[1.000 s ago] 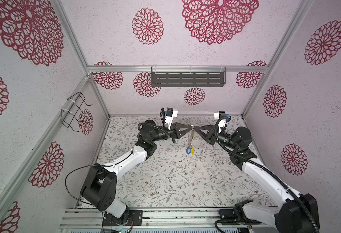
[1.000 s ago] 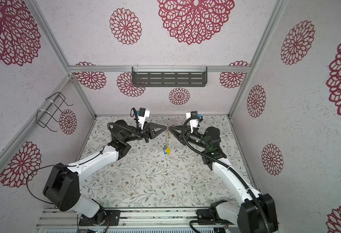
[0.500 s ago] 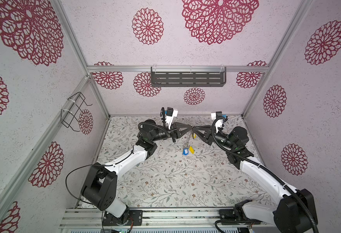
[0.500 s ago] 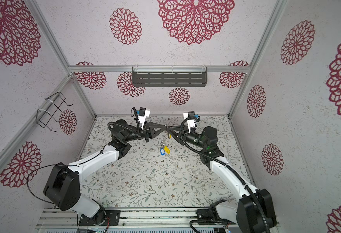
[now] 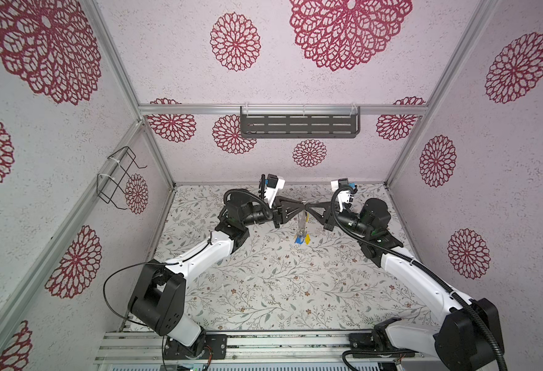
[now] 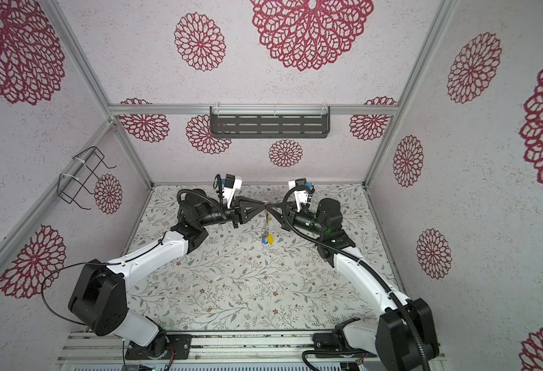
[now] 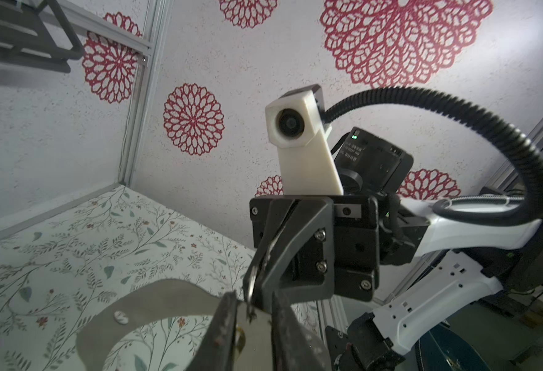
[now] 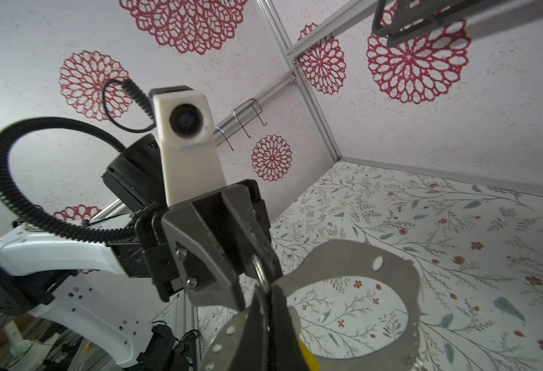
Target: Remove the keys from the keyring
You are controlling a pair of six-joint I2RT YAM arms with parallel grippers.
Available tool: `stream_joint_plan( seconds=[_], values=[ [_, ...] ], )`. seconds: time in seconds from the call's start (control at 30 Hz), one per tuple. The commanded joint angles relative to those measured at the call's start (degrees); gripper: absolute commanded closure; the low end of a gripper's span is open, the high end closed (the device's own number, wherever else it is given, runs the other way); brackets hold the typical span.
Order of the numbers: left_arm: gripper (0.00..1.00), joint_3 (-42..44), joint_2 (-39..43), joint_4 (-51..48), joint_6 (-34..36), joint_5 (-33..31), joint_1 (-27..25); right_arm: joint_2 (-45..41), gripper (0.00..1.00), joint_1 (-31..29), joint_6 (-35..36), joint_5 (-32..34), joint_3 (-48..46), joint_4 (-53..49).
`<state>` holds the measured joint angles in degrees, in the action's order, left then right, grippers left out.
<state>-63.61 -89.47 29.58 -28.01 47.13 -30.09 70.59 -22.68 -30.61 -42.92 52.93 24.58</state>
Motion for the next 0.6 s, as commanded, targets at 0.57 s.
stream_joint_plan(
  seconds=[0.57],
  values=[
    [0.6, -9.8, -1.5, -48.3, 52.1, -2.8, -1.5, -2.4, 1.0, -13.3, 49.2, 32.1, 6.6, -33.6]
  ],
)
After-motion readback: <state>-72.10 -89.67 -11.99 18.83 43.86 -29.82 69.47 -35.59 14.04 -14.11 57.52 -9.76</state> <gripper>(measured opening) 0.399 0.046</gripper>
